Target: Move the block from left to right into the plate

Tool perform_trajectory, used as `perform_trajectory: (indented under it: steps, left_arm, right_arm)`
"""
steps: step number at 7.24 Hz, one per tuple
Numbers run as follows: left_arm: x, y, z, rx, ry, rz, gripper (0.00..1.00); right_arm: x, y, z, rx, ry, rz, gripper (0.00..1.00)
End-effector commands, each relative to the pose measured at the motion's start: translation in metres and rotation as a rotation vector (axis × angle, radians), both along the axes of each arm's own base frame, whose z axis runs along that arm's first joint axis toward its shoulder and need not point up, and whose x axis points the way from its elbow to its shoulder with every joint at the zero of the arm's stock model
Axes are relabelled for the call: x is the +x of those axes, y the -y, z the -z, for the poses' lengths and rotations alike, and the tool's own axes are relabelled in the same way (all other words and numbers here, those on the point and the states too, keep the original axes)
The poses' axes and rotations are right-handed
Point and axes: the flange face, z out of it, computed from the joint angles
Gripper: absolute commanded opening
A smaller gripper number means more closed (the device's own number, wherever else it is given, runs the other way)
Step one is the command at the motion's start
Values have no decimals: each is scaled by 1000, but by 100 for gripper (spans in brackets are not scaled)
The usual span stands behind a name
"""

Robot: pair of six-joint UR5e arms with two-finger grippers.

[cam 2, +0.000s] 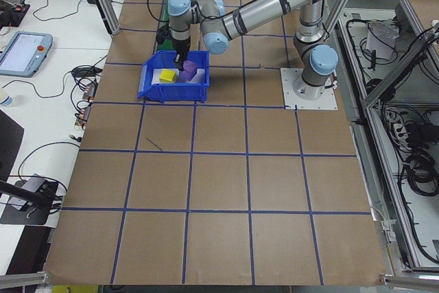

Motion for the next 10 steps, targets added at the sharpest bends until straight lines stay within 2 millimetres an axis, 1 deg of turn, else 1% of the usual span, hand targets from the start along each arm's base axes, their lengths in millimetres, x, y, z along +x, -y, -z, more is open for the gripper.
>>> perform_trajectory:
  steps: [1, 2, 3, 4, 5, 6, 7, 8, 9, 10]
  left_arm:
    - [-75, -31, -112, -165, -1, 97, 36]
    - [-104, -30, -139, -226, -50, 119, 36]
    - [-120, -28, -135, -222, -158, 73, 36]
    - [-133, -22, -120, -193, -209, 74, 36]
    - [-147, -15, -95, -151, -214, 94, 36]
    - [-165, 1, -68, -161, -218, 120, 36]
    - [-180, 20, -28, -154, -221, 138, 36]
    - [-192, 32, 6, -142, -222, 153, 36]
    - [-196, 42, 28, -154, -223, 157, 36]
    - [-197, 45, 39, -153, -221, 158, 36]
  right_arm:
    - [-2, 0, 1, 2, 0, 0, 100]
    - [-2, 0, 1, 2, 0, 0, 100]
    - [-2, 0, 1, 4, 0, 0, 100]
    - [-2, 0, 1, 4, 0, 0, 100]
    - [-2, 0, 1, 4, 0, 0, 100]
    - [-2, 0, 2, 5, 0, -3, 100]
    - [-2, 0, 2, 5, 0, -3, 100]
    - [-2, 0, 2, 5, 0, -4, 100]
    - [-1, 0, 2, 6, 1, -4, 100]
    - [-1, 0, 2, 6, 1, -4, 100]
